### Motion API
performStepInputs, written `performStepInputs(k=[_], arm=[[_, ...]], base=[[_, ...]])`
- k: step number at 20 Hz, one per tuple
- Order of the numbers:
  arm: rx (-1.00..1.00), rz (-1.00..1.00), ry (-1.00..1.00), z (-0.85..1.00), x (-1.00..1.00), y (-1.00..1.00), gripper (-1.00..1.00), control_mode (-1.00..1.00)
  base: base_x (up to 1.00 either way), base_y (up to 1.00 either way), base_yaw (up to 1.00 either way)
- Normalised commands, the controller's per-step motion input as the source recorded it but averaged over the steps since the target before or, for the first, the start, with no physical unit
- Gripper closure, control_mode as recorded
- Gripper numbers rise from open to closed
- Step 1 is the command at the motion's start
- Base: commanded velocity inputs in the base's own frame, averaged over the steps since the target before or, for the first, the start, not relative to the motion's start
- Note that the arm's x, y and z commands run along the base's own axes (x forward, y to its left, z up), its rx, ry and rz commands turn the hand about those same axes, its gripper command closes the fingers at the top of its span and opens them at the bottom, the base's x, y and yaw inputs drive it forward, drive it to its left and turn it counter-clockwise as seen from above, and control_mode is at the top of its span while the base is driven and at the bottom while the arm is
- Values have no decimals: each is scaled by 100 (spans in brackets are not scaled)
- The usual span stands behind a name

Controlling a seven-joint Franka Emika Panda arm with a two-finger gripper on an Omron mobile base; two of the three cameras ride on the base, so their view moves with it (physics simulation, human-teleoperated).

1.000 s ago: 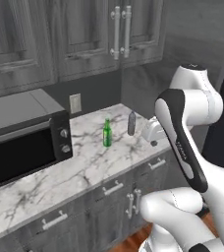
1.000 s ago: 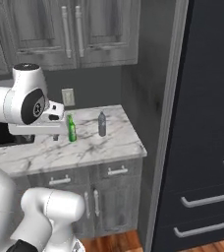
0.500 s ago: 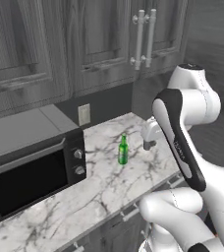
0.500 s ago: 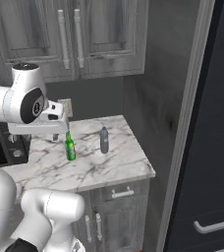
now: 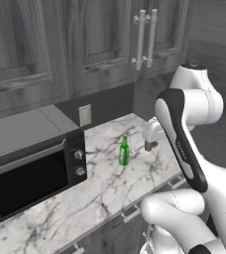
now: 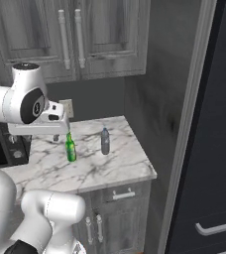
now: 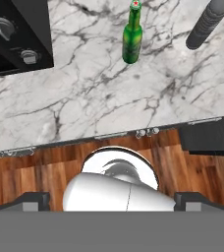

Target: Place the drinks on the dining counter in a tight cluster.

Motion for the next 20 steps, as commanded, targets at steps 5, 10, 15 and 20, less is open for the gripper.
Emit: performStepInputs(k=[5, 10, 15, 20], arm=[[0, 0, 0, 0, 0, 0, -100, 100], [2, 1, 0, -12, 24, 0, -100, -100], [4, 0, -2, -28, 58, 0, -100, -100], [1, 0, -4, -25, 50, 2, -100, -100]], base=[[0, 0, 0], [1, 0, 0], [0, 0, 0], [0, 0, 0]])
